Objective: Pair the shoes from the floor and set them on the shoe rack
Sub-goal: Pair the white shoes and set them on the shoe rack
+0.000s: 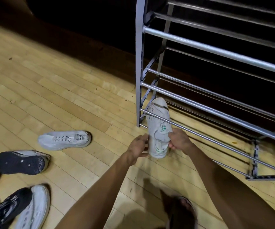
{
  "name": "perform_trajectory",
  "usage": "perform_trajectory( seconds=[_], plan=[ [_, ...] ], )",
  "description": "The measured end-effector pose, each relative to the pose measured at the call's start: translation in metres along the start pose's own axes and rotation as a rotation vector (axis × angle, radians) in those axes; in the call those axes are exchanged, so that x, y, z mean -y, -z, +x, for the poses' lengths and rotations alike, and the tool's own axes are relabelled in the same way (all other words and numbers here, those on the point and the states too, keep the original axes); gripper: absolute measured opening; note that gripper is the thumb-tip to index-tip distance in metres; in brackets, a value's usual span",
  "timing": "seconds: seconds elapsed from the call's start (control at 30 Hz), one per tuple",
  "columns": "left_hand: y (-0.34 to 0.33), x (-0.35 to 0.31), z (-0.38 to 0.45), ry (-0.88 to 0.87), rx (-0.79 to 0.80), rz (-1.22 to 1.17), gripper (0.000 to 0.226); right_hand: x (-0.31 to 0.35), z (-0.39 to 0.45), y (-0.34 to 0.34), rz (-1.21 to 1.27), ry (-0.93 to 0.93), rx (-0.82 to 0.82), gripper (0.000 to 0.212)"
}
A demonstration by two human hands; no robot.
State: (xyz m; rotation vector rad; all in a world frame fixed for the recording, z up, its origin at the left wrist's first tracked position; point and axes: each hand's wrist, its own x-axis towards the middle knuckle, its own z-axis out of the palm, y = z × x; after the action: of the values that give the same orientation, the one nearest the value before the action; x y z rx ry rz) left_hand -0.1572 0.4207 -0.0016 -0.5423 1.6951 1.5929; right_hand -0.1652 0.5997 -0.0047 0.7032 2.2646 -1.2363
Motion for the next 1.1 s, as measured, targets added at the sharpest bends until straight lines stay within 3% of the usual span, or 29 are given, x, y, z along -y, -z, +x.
perform_trajectory(
  seconds=[0.2,0.47,0.6,0.8,1.1],
  plan=[
    [-0.011,-0.011,0.031,-0.011,-0.005,-0.079,0.049,-0.007,0.038,-0.012,0.161,-0.035,-0.07,0.024],
    [-0.006,-0.022,0.076,-0.038,-0.021,-0.126,0.038,-0.01,0.083,-0.033,0.347,-0.183,-0.158,0.034],
    [-0.015,-0.025,0.089,-0.068,-0.003,-0.175,0.039,-0.01,0.093,-0.032,0.505,-0.159,-0.147,0.032],
    [-0.014,-0.028,0.12,-0.075,-0.055,-0.16,0.042,-0.006,0.107,-0.024,0.485,-0.079,-0.203,0.036],
    [0.002,-0.037,0.117,-0.045,-0.051,-0.153,0.045,-0.006,0.129,-0.033,0.546,-0.139,-0.179,0.027]
  ],
)
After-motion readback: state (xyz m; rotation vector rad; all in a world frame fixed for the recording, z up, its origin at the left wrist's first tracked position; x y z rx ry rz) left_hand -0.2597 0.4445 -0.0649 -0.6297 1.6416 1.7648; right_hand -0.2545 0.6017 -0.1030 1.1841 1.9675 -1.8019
